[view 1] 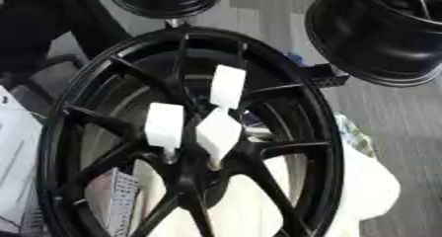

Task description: Pull the pin out of the wheel hub.

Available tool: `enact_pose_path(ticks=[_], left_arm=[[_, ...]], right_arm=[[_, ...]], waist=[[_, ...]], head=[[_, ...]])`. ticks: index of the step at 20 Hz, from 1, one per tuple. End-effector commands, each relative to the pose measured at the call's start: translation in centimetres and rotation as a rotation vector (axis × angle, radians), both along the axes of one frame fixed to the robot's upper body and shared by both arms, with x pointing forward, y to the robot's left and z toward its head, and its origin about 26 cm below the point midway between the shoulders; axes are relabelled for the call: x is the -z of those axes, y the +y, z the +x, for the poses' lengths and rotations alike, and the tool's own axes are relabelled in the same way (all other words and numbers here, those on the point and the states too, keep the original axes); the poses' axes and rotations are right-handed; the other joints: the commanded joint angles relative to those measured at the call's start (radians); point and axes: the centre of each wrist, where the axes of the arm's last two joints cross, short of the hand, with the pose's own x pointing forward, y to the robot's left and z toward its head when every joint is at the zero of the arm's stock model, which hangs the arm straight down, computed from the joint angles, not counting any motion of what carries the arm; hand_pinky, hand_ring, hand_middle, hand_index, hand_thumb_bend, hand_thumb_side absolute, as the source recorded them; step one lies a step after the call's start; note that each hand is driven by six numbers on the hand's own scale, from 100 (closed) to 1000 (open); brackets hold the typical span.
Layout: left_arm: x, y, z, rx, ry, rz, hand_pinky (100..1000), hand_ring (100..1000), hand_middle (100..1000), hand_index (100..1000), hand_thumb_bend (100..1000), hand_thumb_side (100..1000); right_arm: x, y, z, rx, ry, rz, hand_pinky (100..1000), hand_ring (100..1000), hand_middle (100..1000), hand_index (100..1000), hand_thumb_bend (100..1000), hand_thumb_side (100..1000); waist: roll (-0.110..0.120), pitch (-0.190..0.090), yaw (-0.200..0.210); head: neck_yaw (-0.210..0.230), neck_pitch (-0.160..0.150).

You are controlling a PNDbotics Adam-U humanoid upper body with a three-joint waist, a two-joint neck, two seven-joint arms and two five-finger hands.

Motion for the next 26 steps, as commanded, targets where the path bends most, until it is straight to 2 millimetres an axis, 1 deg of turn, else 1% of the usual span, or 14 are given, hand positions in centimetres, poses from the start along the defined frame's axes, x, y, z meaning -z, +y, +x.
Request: enact_pose_path(ticks=[1,6,10,12,14,15,16,18,19,20,21,23,26], left_arm=[[-1.2,3.4,-0.9,-0.178,-0.088,-0.025,708,534,369,568,100,137],[1.1,7.5,-0.4,-0.344,-0.086,-0.110,709,534,369,569,100,157],[3.5,9.5,0.2,-0.427,-0.013,-0.106,709,540,379,579,100,152],[4.7,10.0,0.6,-0.430,0.026,-0.090,713,545,386,588,100,163],[5.7,10.0,1.1,-0.396,0.067,-0.073,716,549,390,593,100,171],[6.2,10.0,1.4,-0.375,0.088,-0.062,718,551,393,597,100,123],[6.5,9.9,1.5,-0.357,0.103,-0.052,718,552,395,600,100,165],[7.1,9.9,1.8,-0.324,0.135,-0.033,729,566,415,622,100,132],[7.3,9.9,1.9,-0.310,0.149,-0.024,747,595,455,662,100,188],[7.5,9.9,2.0,-0.294,0.171,-0.008,790,686,574,760,100,344],[7.6,9.9,2.0,-0.279,0.199,0.016,832,782,713,858,182,485],[7.6,10.0,1.9,-0.264,0.241,0.056,861,838,780,908,229,573],[7.6,10.3,1.8,-0.267,0.266,0.074,867,845,788,921,244,605]], right_arm=[[-1.2,-0.2,-0.4,0.210,0.000,0.030,831,596,659,836,442,247],[-1.3,-0.2,-0.3,0.211,-0.004,0.029,831,596,659,836,442,247],[-1.3,-0.2,-0.3,0.207,-0.008,0.030,831,596,659,836,444,246],[-1.3,-0.1,-0.2,0.206,-0.008,0.031,831,596,659,836,444,246],[-1.3,-0.1,-0.2,0.205,-0.009,0.032,831,595,659,836,445,245],[-1.3,-0.1,-0.2,0.203,-0.010,0.034,831,595,659,836,446,247],[-1.3,-0.1,-0.2,0.202,-0.010,0.034,831,595,658,836,445,245],[-1.3,0.0,-0.2,0.200,-0.010,0.033,831,595,658,836,446,245],[-1.3,0.0,-0.2,0.200,-0.011,0.033,831,595,658,836,446,245],[-1.3,0.0,-0.1,0.199,-0.011,0.032,831,595,658,836,447,245],[-1.3,0.0,-0.1,0.199,-0.011,0.032,831,594,657,836,448,244],[-1.3,0.0,-0.1,0.198,-0.012,0.032,831,594,657,836,448,245],[-1.4,0.0,-0.1,0.197,-0.014,0.028,831,594,657,836,447,244]], waist=[[0.003,-0.013,0.000],[0.003,-0.011,0.001],[0.001,-0.010,-0.002],[0.000,-0.010,-0.004],[-0.001,-0.010,-0.004],[-0.002,-0.011,-0.005],[-0.003,-0.011,-0.005],[-0.004,-0.011,-0.005],[-0.004,-0.011,-0.006],[-0.003,-0.011,-0.006],[-0.003,-0.011,-0.005],[-0.002,-0.011,-0.004],[0.000,-0.012,-0.003]], head=[[-0.007,-0.018],[-0.011,-0.022],[-0.011,-0.026],[-0.011,-0.027],[-0.011,-0.029],[-0.012,-0.031],[-0.012,-0.032],[-0.014,-0.033],[-0.015,-0.033],[-0.015,-0.033],[-0.015,-0.034],[-0.015,-0.034],[-0.016,-0.034]])
